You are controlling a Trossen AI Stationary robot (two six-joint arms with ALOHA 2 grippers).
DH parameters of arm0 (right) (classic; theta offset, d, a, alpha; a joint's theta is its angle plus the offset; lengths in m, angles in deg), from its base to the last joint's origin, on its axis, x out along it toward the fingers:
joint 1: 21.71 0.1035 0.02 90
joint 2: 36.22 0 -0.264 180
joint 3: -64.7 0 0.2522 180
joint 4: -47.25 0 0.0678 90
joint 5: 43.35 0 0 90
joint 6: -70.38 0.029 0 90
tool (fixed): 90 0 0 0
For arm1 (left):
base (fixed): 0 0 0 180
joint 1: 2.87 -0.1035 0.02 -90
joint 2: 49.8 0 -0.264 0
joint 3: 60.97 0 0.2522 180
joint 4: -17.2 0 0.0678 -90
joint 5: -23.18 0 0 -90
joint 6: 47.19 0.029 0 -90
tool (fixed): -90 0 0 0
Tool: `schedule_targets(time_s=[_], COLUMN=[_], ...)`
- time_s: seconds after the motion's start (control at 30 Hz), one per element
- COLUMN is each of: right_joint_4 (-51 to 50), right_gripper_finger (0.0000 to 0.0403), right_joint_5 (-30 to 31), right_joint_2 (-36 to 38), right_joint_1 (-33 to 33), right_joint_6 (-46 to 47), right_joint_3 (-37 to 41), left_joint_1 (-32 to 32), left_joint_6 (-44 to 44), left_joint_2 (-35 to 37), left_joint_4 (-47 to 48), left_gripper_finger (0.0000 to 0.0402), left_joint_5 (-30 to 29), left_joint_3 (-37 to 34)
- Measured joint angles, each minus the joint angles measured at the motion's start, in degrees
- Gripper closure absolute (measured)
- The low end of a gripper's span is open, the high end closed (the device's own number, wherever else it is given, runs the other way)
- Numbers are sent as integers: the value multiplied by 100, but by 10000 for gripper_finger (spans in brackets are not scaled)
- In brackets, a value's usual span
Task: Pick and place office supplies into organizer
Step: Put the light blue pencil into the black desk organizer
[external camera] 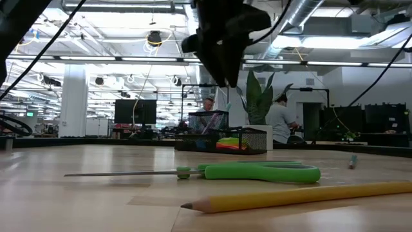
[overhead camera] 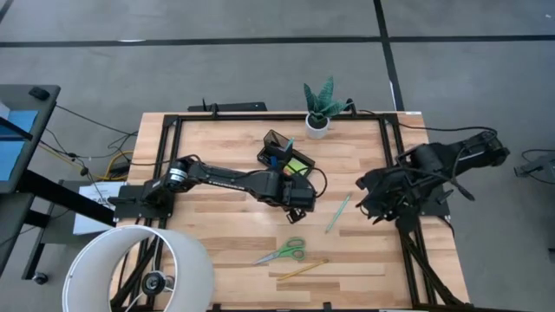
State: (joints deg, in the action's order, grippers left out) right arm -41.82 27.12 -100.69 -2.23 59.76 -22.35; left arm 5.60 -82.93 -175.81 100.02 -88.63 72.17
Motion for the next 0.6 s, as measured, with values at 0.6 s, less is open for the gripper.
schedule_targets(time_s=[0.6], right_joint_4=[4299], right_gripper_finger=[332], right_joint_5=[-1271], right_joint_2=[3294], right_joint_1=[-1826], right_joint_6=[-892], right_joint_3=[4112], left_joint_1=[166], left_joint_6=[-955], left_joint_2=[-6], left_joint_4=[1093], left_gripper_finger=[258], left_joint_5=[-253], left_joint_3=[973])
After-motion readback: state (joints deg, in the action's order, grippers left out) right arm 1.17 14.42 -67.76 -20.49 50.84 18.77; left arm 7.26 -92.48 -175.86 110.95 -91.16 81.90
